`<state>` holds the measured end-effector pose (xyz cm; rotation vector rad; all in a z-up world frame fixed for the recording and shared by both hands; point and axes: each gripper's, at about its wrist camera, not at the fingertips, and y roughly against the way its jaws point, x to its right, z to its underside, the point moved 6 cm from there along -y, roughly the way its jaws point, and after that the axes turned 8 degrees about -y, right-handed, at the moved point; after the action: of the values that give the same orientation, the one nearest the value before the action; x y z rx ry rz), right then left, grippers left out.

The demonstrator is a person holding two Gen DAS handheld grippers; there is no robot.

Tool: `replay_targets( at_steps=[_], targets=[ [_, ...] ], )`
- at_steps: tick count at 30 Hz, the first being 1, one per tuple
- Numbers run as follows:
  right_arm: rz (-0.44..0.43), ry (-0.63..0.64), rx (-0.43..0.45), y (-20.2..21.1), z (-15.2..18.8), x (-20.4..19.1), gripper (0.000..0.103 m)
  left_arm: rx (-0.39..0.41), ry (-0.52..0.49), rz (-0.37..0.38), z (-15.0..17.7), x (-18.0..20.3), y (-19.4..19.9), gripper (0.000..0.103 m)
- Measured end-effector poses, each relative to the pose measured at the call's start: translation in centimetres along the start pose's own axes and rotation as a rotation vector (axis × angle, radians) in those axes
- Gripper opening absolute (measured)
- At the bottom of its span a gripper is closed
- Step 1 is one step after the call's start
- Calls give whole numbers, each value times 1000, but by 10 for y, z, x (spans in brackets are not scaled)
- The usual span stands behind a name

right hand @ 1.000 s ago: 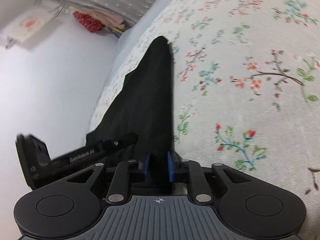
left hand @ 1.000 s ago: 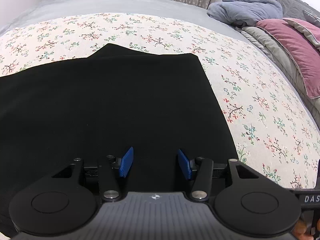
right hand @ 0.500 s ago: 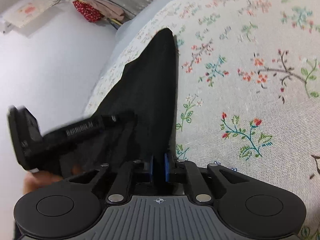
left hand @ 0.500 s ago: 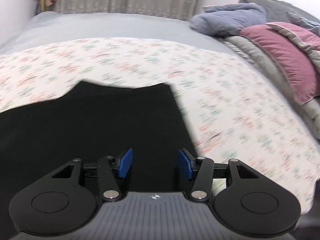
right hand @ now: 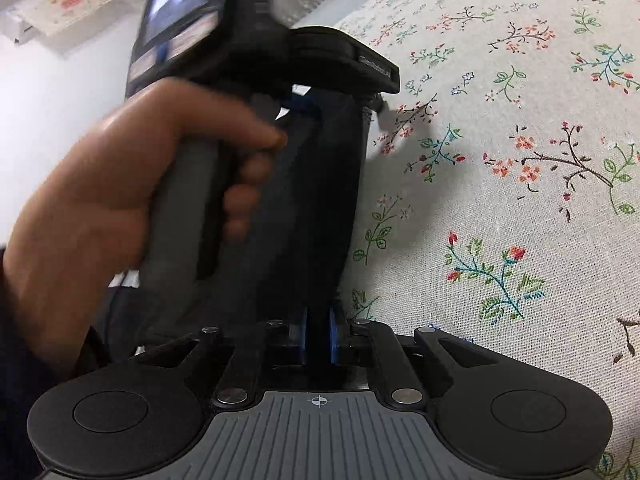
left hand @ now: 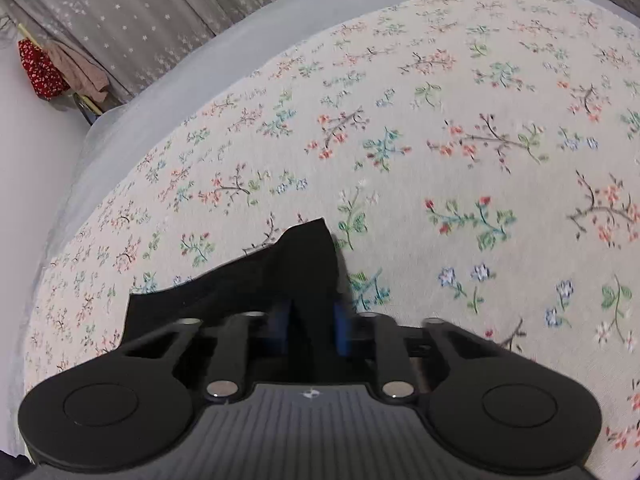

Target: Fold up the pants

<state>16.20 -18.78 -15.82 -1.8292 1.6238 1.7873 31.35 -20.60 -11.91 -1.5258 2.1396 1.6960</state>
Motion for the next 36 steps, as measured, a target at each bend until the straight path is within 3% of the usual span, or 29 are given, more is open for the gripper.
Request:
replay_targets(
  at_steps=[1, 4, 9, 12, 14, 18, 19, 20, 21, 24, 28, 32, 36],
  targets=[
    [0, -1, -1, 0, 0, 0, 9, 0, -8, -13, 0, 0, -1, 29],
    [-5, 1, -4, -1, -1, -2, 9, 9, 65, 3, 2, -8, 1, 25],
    [-12, 56, -1, -1, -2, -7, 18, 50, 290, 150, 7, -41, 9, 23],
    [-27, 78, 46, 0, -7, -12, 43, 82, 406, 225, 14, -65, 16, 23],
    [-31, 114, 78, 0, -7, -17, 71, 106, 460, 255, 18, -79, 23, 22],
    [15, 210, 111, -8, 3, -28, 72, 139, 530, 286, 23, -97, 33, 22],
    [3, 208, 107, -10, 6, -30, 64, 141, 541, 298, 23, -99, 35, 22],
    [-19, 182, 81, -14, 8, -30, 29, 141, 551, 302, 24, -101, 36, 22],
    [-32, 138, 42, -18, 10, -26, 14, 148, 547, 294, 24, -100, 39, 22],
    [-55, 78, 38, -13, 10, -22, 12, 168, 544, 273, 20, -103, 52, 22],
    [-88, 46, 32, 12, -1, -31, 9, 189, 570, 306, 2, -106, 71, 22],
    [-94, 127, 32, 54, -14, -43, 8, 205, 555, 336, -29, -79, 89, 22],
    [-51, 109, 21, 90, -35, -31, 8, 200, 577, 386, -55, -42, 92, 22]
  ],
)
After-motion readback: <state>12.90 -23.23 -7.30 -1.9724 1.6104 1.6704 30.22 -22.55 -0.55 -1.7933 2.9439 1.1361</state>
